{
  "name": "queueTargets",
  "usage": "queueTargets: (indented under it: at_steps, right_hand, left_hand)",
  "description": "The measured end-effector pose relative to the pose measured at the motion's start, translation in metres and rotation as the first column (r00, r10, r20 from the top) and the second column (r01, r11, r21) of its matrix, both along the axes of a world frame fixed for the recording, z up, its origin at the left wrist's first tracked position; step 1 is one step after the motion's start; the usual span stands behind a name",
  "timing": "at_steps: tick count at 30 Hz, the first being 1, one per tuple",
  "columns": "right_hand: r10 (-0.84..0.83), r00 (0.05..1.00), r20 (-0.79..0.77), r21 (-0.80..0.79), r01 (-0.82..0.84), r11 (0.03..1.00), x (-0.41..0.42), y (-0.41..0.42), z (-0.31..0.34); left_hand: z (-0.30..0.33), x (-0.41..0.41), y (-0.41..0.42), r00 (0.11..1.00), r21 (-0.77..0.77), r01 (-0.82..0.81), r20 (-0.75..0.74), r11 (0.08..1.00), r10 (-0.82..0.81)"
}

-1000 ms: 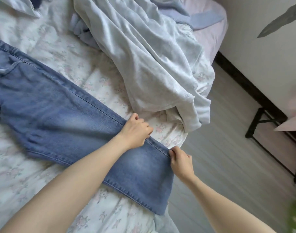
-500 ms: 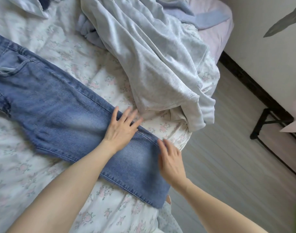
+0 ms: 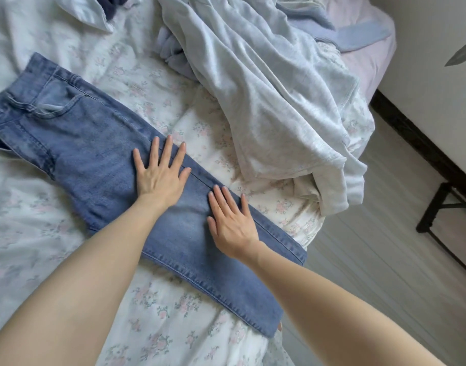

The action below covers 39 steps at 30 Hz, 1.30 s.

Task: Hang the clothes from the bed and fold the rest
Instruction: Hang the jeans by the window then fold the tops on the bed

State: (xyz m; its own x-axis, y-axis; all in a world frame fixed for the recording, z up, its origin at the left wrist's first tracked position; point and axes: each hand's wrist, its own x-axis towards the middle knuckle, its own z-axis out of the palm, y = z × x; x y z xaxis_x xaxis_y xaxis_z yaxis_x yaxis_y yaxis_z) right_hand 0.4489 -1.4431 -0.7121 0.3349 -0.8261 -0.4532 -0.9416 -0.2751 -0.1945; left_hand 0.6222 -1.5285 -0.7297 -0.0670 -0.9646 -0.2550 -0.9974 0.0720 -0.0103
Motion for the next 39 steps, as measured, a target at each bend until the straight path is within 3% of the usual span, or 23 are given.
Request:
queueTargets:
  at_steps: [5,14,16,18,21,25,29,32,34,37,39]
  right_hand:
    - [0.081,0.997,0.000,-0.035,-0.081,0.996,0.033,-0.027,-0.001]
    - [0.273,0.962,-0.012,-0.045,-0.273,0.961,0.107,-0.092,-0.003]
    - [0.274,0.961,-0.029,-0.041,-0.275,0.960,0.119,-0.106,-0.005]
    - [0.293,0.955,-0.039,-0.050,-0.294,0.954,0.135,-0.121,-0.006]
    - [0.335,0.941,-0.045,-0.065,-0.337,0.939,0.159,-0.143,-0.002]
    - [0.365,0.930,-0.053,-0.011,-0.366,0.931,0.187,-0.169,0.008]
    - [0.366,0.929,-0.062,0.119,-0.357,0.927,0.208,-0.184,0.015]
    - [0.346,0.937,-0.053,0.164,-0.334,0.928,0.212,-0.191,0.022]
    - [0.331,0.943,-0.029,0.168,-0.321,0.932,0.211,-0.194,0.026]
    - [0.293,0.955,0.047,0.139,-0.297,0.945,0.210,-0.195,0.032]
    - [0.190,0.970,0.152,0.107,-0.207,0.972,0.210,-0.196,0.039]
  left_hand:
    - [0.001,0.039,-0.017,0.998,-0.019,-0.029,0.052,0.999,0.030]
    - [0.005,0.121,-0.025,0.972,-0.118,-0.232,0.013,0.966,0.235]
    - [0.007,0.133,-0.029,0.961,-0.182,-0.275,-0.031,0.944,0.274]
    - [0.008,0.152,-0.033,0.909,-0.227,-0.417,-0.117,0.880,0.400]
    - [0.011,0.187,-0.044,0.794,-0.123,-0.605,-0.166,0.787,0.584]
    - [0.020,0.228,-0.069,0.841,0.023,-0.536,-0.073,0.844,0.536]
    - [0.026,0.254,-0.085,0.819,0.247,-0.552,-0.019,0.797,0.573]
    - [0.030,0.265,-0.093,0.821,0.314,-0.532,-0.034,0.786,0.569]
    - [0.035,0.272,-0.097,0.794,0.358,-0.532,-0.104,0.767,0.599]
    - [0.046,0.276,-0.098,0.629,0.482,-0.544,-0.308,0.687,0.714]
    - [0.057,0.266,-0.091,0.616,0.392,-0.575,-0.370,0.718,0.696]
